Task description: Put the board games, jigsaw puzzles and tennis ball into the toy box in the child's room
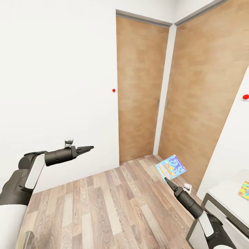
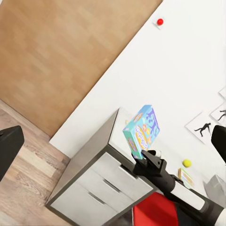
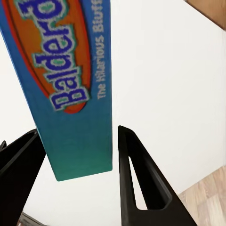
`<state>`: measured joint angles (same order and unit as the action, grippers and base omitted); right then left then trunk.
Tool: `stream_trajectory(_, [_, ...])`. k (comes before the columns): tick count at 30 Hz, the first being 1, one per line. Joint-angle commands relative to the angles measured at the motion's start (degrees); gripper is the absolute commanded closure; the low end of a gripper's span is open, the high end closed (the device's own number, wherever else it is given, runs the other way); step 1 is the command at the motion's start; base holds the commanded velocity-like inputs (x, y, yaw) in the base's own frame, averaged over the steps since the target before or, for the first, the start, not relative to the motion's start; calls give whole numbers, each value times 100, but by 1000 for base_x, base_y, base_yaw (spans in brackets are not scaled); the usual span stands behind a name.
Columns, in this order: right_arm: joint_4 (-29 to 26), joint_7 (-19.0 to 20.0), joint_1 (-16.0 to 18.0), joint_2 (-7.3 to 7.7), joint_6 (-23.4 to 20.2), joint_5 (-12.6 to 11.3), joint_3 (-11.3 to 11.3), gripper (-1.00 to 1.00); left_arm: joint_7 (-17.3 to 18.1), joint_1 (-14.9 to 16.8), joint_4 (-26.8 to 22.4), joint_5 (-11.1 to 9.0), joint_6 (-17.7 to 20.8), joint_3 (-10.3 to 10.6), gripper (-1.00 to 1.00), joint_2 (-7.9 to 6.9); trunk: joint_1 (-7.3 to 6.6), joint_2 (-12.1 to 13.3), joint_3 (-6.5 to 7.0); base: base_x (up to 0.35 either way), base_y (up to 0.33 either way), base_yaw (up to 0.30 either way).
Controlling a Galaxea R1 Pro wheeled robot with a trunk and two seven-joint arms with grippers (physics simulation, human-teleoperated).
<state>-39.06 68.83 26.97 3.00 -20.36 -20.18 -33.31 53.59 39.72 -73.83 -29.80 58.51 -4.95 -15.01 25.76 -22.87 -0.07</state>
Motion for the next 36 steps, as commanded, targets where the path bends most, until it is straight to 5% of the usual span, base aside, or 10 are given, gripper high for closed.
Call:
stream_trajectory(1, [4, 16, 6, -1, -56, -21, -9, 100, 26, 1, 1, 10, 20, -5, -100, -1, 2, -5, -9, 0, 23, -168])
stream_trajectory(36, [4, 46, 6, -1, -16, -21, -9, 100, 29, 1, 1, 14, 20, -6, -100, -4, 2, -5, -260, 0, 4, -162])
